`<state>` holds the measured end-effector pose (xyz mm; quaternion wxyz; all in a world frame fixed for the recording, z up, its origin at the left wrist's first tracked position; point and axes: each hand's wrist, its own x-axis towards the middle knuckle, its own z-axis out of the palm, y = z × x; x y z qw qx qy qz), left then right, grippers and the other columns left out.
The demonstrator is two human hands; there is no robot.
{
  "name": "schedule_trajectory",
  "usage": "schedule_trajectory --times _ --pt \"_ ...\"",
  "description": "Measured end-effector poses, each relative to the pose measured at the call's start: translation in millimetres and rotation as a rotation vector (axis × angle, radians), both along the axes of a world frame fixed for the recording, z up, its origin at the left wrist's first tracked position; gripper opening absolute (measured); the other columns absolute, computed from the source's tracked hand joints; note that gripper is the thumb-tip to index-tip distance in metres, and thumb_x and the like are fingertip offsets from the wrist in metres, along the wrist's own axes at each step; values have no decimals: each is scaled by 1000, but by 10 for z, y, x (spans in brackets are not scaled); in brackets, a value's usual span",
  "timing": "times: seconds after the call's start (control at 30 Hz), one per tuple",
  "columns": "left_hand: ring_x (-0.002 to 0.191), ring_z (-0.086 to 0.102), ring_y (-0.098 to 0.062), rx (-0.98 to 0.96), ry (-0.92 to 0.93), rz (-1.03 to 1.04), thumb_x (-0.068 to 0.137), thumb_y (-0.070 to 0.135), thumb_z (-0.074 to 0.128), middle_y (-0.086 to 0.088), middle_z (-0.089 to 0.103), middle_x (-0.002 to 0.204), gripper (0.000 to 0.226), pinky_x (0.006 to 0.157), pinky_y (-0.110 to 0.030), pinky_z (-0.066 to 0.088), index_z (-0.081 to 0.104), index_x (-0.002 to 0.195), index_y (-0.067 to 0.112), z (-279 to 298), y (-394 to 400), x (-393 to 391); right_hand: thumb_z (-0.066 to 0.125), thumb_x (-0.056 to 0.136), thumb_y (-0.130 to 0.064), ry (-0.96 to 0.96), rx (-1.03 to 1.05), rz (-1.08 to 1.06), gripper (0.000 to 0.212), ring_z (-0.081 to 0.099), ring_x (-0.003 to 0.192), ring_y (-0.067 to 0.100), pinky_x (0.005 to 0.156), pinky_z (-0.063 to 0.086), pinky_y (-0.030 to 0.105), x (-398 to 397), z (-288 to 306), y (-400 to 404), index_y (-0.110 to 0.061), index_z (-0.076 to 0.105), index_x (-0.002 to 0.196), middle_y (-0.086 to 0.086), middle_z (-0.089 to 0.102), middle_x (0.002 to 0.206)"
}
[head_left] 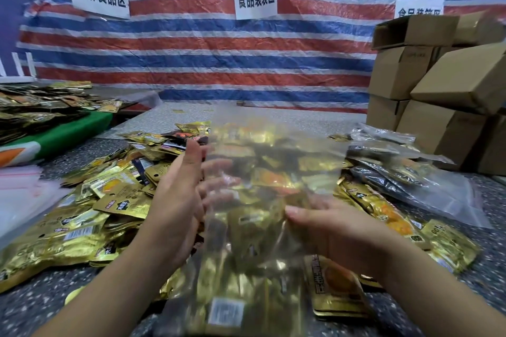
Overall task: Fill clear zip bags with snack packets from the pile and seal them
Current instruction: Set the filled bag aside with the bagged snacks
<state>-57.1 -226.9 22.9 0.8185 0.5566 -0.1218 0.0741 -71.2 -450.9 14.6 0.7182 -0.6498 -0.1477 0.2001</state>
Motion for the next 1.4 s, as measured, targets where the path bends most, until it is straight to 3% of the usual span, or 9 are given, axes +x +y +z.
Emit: schedule_trajectory --times 0.17,0.3,0.47,0.7,0.87,1.07,1.23,1.33,1.4 --pt "94 72 -29 209 106 -218 70 57 62 -13 73 111 66 83 -49 57 65 116 9 -36 -29 -12 54 90 -27 118 307 -187 42 68 108 36 90 57 52 110 149 -116 -2 65 123 22 68 121" --pt "105 70 -29 307 186 -474 74 64 53 -7 72 117 49 78 -40 60 72 108 36 -66 -21 -37 42 97 -37 154 396 -253 49 67 110 37 100 50 53 175 152 -175 -8 57 134 23 66 125" --pt "97 71 -29 200 157 -433 87 29 59 -18 71 109 25 78 -36 60 73 104 17 -139 -10 11 44 91 -43 124 298 -227 54 68 110 34 79 59 50 176 118 -177 -11 58 131 20 68 122" --pt "97 72 -32 -1 258 -436 80 36 61 -20 70 116 47 69 -33 61 65 121 15 -98 -97 -1 56 86 -31 113 232 -354 52 69 103 40 86 56 58 184 92 -122 -3 52 129 25 70 113" --pt "106 67 -43 -46 329 -465 80 51 57 -17 69 120 65 73 -40 61 51 132 12 -56 -56 5 39 105 -30 149 486 -502 37 71 100 37 72 62 48 360 210 -357 -4 58 126 25 70 113" --pt "91 72 -35 77 312 -516 83 56 51 -15 70 118 66 65 -36 60 51 132 11 -75 -54 -13 35 108 -25 42 841 -721 40 63 117 37 104 45 56 972 690 -875 -5 53 136 23 65 126" --pt "81 72 -31 135 331 -512 79 59 52 -17 72 111 70 60 -33 58 55 128 9 -109 -76 -27 31 104 -9 171 651 -894 42 50 134 20 114 37 42 1285 591 -1109 -4 45 143 16 47 148" --pt "79 71 -29 150 330 -521 79 58 52 -17 72 107 69 59 -33 57 56 126 6 -96 -73 -19 27 107 -14 178 446 -981 49 51 129 31 115 36 45 1417 509 -1148 -1 20 154 20 38 151" --pt "77 71 -28 165 331 -514 81 57 51 -16 73 104 68 58 -32 56 56 124 5 -89 -60 -8 29 106 -10 164 292 -973 46 57 120 34 102 49 41 1429 522 -1081 2 25 151 24 47 143"
